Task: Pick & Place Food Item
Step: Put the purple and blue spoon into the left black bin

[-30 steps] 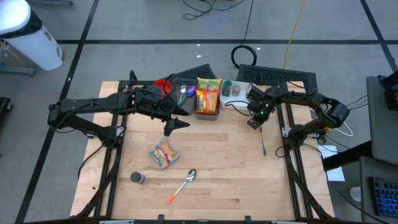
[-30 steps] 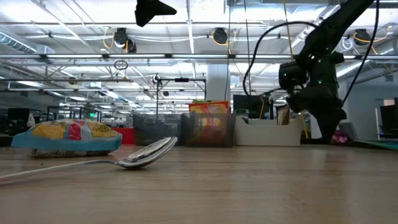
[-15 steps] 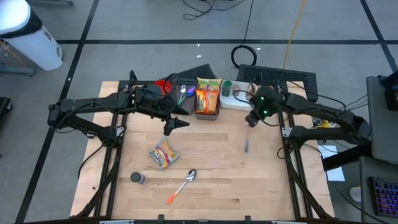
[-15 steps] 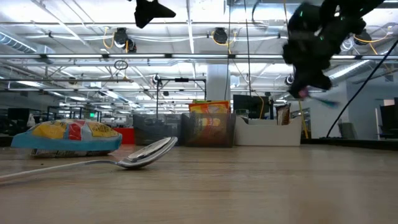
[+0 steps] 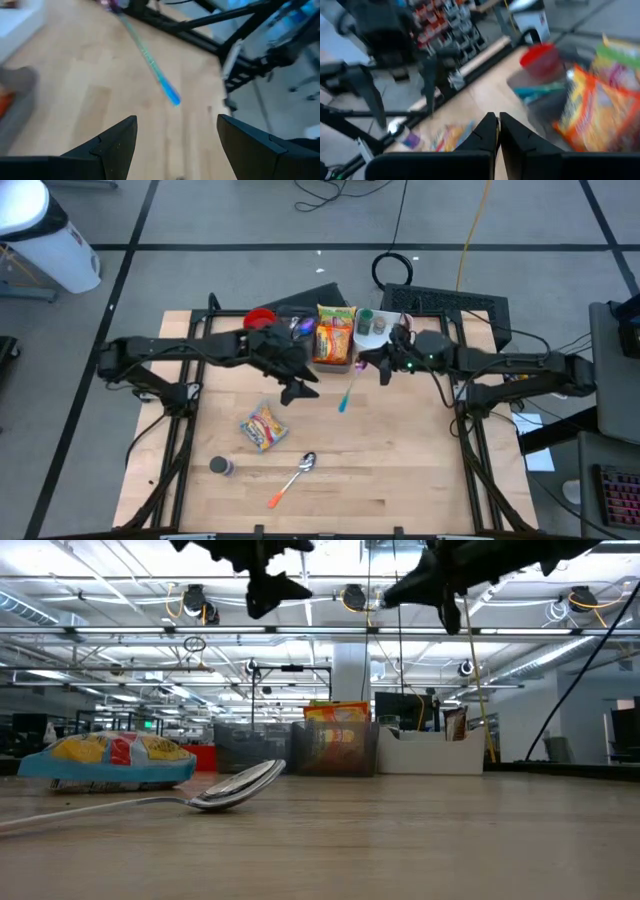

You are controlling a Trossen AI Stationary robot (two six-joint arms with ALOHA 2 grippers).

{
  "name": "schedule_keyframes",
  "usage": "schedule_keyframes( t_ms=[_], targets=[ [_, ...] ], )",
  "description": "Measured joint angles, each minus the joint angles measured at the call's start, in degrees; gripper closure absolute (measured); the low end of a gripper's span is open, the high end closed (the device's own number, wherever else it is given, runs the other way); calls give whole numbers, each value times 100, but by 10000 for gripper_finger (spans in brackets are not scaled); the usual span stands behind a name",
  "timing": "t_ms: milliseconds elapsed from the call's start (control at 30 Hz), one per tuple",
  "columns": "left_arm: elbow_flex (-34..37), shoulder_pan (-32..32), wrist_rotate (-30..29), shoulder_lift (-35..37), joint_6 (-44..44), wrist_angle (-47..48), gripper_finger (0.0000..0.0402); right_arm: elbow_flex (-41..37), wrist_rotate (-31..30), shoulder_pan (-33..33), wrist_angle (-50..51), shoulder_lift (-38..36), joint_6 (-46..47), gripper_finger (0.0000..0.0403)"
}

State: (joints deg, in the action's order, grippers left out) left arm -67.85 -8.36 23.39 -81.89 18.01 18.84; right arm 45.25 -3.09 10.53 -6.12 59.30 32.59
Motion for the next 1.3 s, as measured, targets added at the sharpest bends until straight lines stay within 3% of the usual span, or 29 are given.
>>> schedule_keyframes(
  t_ms=[167, 333, 900, 1300],
  targets=[
    [0, 2, 496, -324, 290, -775, 119, 0, -294, -130, -924, 197, -199, 402],
    [0, -4, 524, -520, 596, -1252, 119, 0, -304, -138, -1343, 215, -308, 403],
    [-7, -153, 1013, -853, 1553, -1923, 123, 2, -289, -127, -1699, 213, -489, 403],
    [-7, -186, 852, -887, 1731, -2092, 279, 2, -127, -192, -1781, 213, -577, 403]
  ],
)
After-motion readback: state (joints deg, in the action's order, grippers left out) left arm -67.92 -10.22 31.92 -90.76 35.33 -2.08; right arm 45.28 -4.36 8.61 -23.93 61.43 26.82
